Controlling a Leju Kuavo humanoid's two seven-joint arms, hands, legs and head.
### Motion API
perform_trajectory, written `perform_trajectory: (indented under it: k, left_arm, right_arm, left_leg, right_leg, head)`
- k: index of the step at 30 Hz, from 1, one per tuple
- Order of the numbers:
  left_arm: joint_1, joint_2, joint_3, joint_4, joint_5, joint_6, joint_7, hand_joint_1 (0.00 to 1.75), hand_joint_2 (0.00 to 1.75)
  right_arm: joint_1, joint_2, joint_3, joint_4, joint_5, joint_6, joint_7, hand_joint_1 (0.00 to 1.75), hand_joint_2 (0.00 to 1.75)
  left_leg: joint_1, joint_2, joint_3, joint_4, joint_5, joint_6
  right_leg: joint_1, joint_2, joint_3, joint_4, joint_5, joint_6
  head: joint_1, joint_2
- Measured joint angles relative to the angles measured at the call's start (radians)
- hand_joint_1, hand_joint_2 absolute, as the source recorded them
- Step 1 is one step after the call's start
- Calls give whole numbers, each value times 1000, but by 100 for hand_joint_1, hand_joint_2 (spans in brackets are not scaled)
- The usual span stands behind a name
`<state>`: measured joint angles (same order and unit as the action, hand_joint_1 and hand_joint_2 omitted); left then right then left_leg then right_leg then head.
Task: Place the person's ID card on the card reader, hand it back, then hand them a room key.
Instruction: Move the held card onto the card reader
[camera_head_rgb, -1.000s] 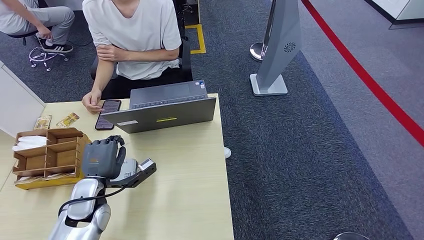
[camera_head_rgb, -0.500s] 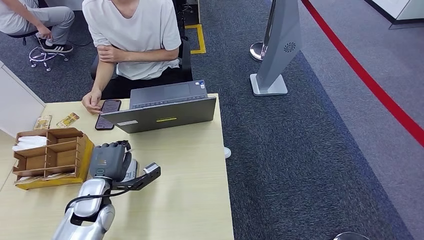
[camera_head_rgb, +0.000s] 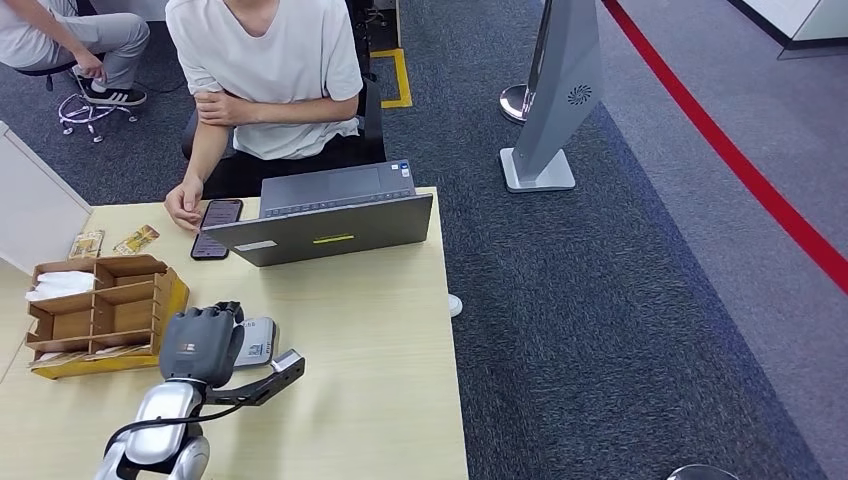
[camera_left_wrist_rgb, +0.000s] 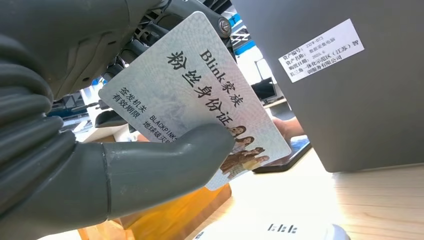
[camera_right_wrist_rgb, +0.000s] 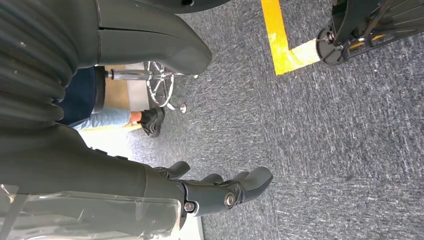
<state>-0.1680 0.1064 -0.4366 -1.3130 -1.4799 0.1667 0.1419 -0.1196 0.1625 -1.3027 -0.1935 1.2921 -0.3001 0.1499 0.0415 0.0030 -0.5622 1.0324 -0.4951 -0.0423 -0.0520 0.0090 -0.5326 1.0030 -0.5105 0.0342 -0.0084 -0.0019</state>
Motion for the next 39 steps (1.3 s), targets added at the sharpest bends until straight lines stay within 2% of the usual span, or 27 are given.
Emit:
perform_trajectory:
  k: [23, 39]
  left_arm:
    - [4, 14, 0, -8, -12, -25, 14, 175, 175]
    - [-82, -26, 0, 187, -11, -88, 13, 175, 175]
  right_arm:
    - [0, -2, 0, 0, 1, 7, 2, 0, 175]
    - [0, -5, 7, 0, 5, 12, 15, 0, 175]
  left_leg:
    - [0, 0, 0, 0, 0, 0]
    - [0, 0, 0, 0, 0, 0]
  right_leg:
    - [0, 0, 0, 0, 0, 0]
    - [0, 0, 0, 0, 0, 0]
  head:
    - [0, 0]
    - [0, 0]
